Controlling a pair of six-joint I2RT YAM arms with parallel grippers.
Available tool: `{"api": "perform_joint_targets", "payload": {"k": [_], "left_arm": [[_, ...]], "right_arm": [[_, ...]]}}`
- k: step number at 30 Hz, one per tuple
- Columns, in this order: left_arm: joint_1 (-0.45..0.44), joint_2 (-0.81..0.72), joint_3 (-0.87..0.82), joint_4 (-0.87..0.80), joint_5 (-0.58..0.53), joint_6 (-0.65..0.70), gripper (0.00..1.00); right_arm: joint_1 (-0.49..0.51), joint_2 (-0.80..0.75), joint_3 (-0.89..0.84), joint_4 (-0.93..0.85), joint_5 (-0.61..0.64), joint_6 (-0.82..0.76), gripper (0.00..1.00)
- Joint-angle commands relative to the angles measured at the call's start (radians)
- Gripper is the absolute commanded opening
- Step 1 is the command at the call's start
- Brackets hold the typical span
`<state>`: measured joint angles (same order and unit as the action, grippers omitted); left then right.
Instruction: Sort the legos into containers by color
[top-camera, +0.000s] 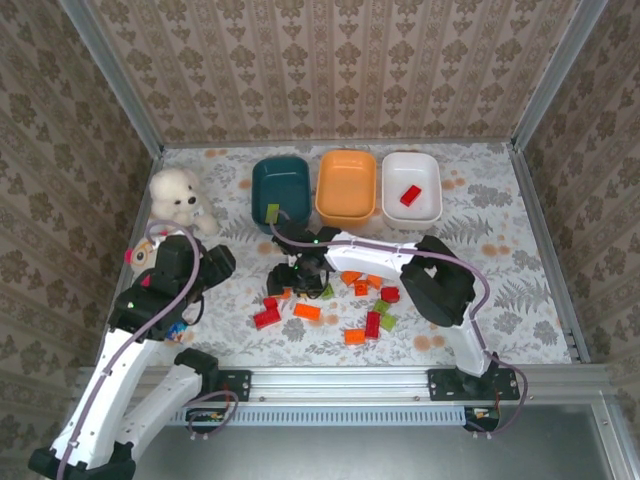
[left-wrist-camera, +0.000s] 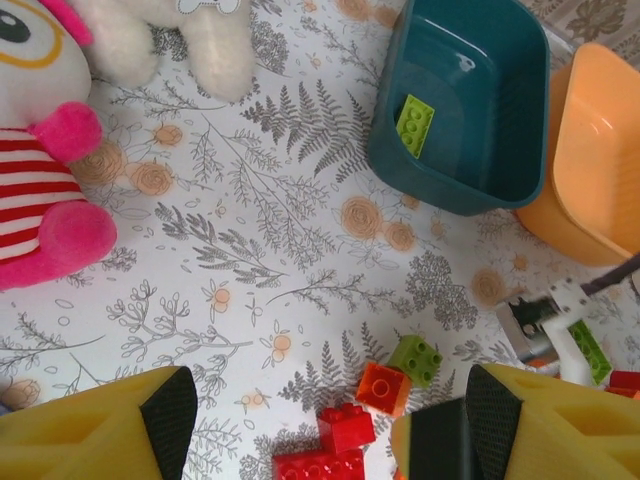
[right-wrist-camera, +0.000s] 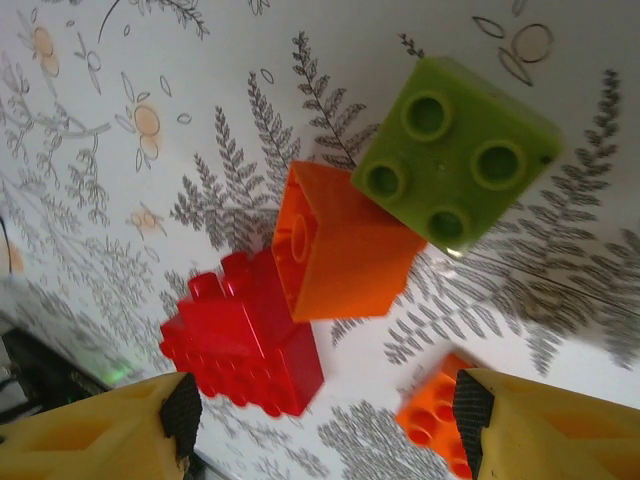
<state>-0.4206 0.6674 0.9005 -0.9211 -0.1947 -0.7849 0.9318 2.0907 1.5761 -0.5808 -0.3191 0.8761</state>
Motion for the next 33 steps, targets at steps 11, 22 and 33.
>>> {"api": "perform_joint_targets", "payload": {"k": [11, 22, 33], "left_arm": [[-0.014, -0.122, 0.006, -0.047, 0.075, 0.089, 0.75], [-0.015, -0.13, 0.007, -0.043, 0.074, 0.09, 0.76], [-0.016, -0.132, 0.0, -0.046, 0.078, 0.081, 0.75]], "right_arm": [[0.022, 0.123, 0.146, -0.088, 0.181, 0.202, 0.57], [0.035, 0.21, 0.267, -0.247, 0.237, 0.212, 0.51], [0.052, 0.254, 0.312, -0.26, 0.202, 0.27, 0.44]]}}
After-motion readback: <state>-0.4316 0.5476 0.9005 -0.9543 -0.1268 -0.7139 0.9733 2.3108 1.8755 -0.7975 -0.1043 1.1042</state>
